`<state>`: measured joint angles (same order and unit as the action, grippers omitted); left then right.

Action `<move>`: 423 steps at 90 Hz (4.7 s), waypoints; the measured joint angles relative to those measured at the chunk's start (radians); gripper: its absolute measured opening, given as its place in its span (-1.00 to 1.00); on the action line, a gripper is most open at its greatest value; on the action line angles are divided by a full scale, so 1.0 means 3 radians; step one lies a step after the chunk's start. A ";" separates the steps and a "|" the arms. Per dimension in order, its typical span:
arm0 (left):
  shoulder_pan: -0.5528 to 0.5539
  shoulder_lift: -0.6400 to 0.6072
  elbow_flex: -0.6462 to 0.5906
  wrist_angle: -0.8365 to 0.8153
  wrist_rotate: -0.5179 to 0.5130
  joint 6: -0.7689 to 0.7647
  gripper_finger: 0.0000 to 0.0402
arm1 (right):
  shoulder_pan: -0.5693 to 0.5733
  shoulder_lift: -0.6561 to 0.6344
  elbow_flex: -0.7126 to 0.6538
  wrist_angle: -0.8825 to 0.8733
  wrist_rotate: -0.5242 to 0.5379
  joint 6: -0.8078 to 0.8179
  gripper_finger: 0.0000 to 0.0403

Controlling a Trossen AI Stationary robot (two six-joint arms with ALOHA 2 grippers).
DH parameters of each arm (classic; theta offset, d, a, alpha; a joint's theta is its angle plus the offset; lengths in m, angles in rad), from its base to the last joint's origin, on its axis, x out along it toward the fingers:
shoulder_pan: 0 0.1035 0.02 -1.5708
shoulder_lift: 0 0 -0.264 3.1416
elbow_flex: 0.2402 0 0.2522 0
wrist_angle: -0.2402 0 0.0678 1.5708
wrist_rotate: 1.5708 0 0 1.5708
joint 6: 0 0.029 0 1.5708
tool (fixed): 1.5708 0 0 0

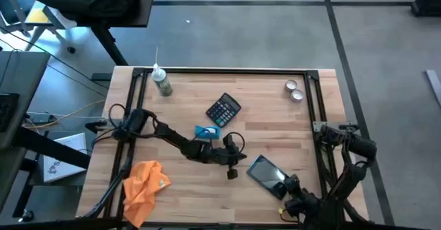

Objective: Apply microfiber cloth
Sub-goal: Spray the cellphone using the white spray bottle

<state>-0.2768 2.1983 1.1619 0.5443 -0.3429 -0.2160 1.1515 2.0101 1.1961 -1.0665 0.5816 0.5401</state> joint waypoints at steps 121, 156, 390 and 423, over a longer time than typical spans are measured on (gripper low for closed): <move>-0.0043 0.0315 0.0171 0.0094 -0.0062 -0.0059 -1.00 | -0.0357 0.0013 0.0219 -0.0692 0.1301 -0.0698 -0.68; -0.0176 -0.0050 0.0166 -0.0445 -0.0205 -0.0055 -0.56 | -0.0393 0.0006 0.0353 -0.1091 0.1177 -0.0715 -0.98; -0.0263 -0.1665 -0.0805 0.3420 0.0780 0.1829 -0.11 | -0.2052 -0.3015 -0.1881 0.6560 -0.0690 -0.2929 -1.00; -0.0174 -0.1665 -0.0553 0.3418 0.0881 0.1828 -0.11 | -0.2239 -0.3014 -0.1881 0.6783 -0.0935 -0.2907 -1.00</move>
<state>-0.3290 1.6989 0.9960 1.5696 -0.0785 0.3325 0.4798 1.1061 0.6319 0.9684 0.3011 -0.3321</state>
